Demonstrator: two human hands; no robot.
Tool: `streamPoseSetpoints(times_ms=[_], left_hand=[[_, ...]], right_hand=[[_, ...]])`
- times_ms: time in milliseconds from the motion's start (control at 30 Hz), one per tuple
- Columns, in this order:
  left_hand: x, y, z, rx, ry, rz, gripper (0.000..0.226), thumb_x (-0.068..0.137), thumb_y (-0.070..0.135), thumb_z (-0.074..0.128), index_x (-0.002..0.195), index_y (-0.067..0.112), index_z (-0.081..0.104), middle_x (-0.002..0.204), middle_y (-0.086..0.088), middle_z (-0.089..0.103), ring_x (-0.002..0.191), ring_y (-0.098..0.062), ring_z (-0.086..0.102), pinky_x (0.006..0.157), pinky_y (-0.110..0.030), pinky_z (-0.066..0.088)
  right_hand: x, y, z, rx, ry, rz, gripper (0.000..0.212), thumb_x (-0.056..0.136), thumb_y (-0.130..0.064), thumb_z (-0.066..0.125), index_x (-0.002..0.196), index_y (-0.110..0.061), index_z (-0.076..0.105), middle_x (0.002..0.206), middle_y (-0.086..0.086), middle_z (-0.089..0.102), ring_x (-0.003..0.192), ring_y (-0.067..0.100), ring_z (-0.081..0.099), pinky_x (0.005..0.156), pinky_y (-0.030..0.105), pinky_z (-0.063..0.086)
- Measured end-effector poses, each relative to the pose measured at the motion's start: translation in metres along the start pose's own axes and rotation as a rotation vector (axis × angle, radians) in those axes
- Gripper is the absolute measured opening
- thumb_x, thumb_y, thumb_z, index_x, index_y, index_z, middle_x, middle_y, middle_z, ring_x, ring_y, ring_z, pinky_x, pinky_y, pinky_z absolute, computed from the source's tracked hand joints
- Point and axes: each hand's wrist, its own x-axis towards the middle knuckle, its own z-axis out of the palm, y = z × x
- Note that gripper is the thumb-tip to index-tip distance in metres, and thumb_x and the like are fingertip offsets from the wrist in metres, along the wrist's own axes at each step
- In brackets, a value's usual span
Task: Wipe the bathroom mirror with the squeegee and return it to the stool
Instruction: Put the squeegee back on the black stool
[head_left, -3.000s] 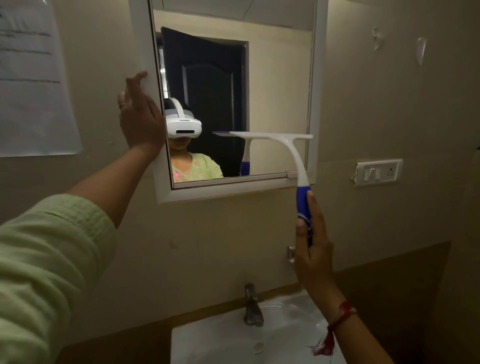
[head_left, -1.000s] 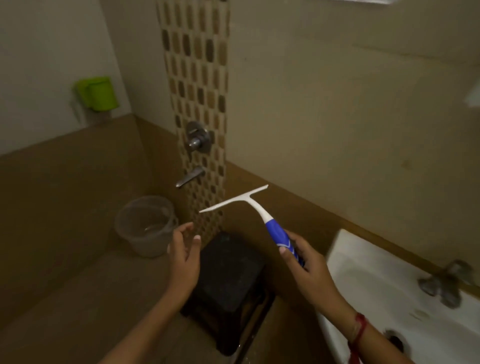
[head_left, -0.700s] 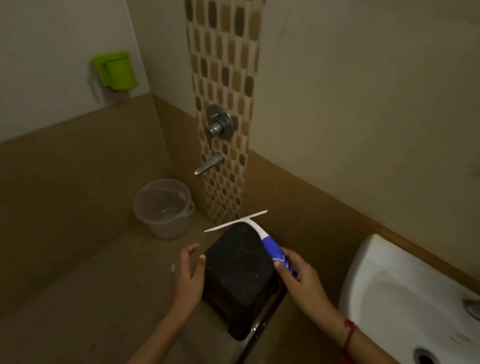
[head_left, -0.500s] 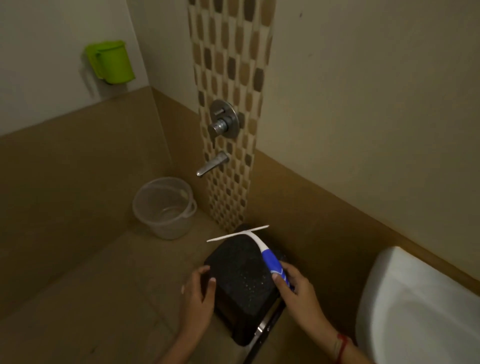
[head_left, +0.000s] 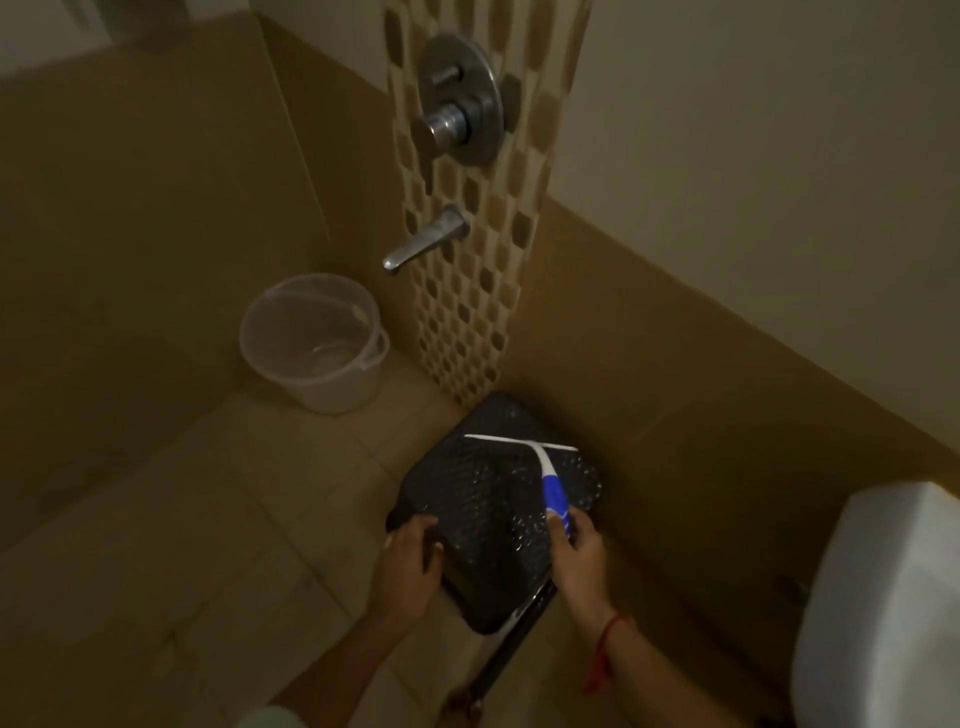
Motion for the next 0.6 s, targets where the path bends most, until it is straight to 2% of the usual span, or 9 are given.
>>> streamPoseSetpoints(times_ms=[200, 333, 500, 600], left_hand=[[0.032, -0.018, 0.012, 0.067, 0.034, 0.001, 0.028, 0.089, 0.009, 0.053, 0.117, 0.009, 0.053, 0.109, -0.010, 0.062, 0.095, -0.028, 0.057, 0.087, -0.023, 0.027], [0.035, -0.027, 0.024, 0.080, 0.063, 0.031, 0.027, 0.088, 0.009, 0.055, 0.115, 0.008, 0.053, 0.107, -0.011, 0.063, 0.091, -0.029, 0.058, 0.087, -0.032, 0.035], [0.017, -0.036, 0.043, 0.060, 0.048, 0.020, 0.027, 0.086, 0.006, 0.057, 0.113, 0.006, 0.055, 0.107, -0.013, 0.063, 0.100, -0.031, 0.057, 0.090, -0.038, 0.041], [0.010, -0.035, 0.049, 0.061, 0.032, 0.018, 0.028, 0.086, 0.007, 0.055, 0.114, 0.007, 0.053, 0.109, -0.013, 0.062, 0.102, -0.031, 0.055, 0.088, -0.039, 0.043]], right_hand=[[0.038, 0.015, 0.029, -0.020, 0.004, -0.019, 0.031, 0.093, -0.027, 0.050, 0.121, -0.011, 0.053, 0.109, 0.009, 0.062, 0.100, 0.022, 0.059, 0.088, 0.037, 0.048], [0.066, 0.012, 0.041, -0.011, 0.028, -0.059, 0.028, 0.093, -0.024, 0.051, 0.116, -0.009, 0.055, 0.103, 0.010, 0.063, 0.092, 0.019, 0.058, 0.075, 0.026, 0.040], [0.087, 0.022, 0.050, -0.043, 0.052, -0.034, 0.034, 0.093, -0.026, 0.052, 0.119, -0.005, 0.053, 0.107, 0.013, 0.062, 0.093, 0.019, 0.055, 0.080, 0.026, 0.039], [0.083, 0.037, 0.052, -0.035, 0.056, -0.010, 0.033, 0.090, -0.026, 0.057, 0.118, -0.009, 0.054, 0.106, 0.008, 0.062, 0.094, 0.017, 0.056, 0.081, 0.026, 0.040]])
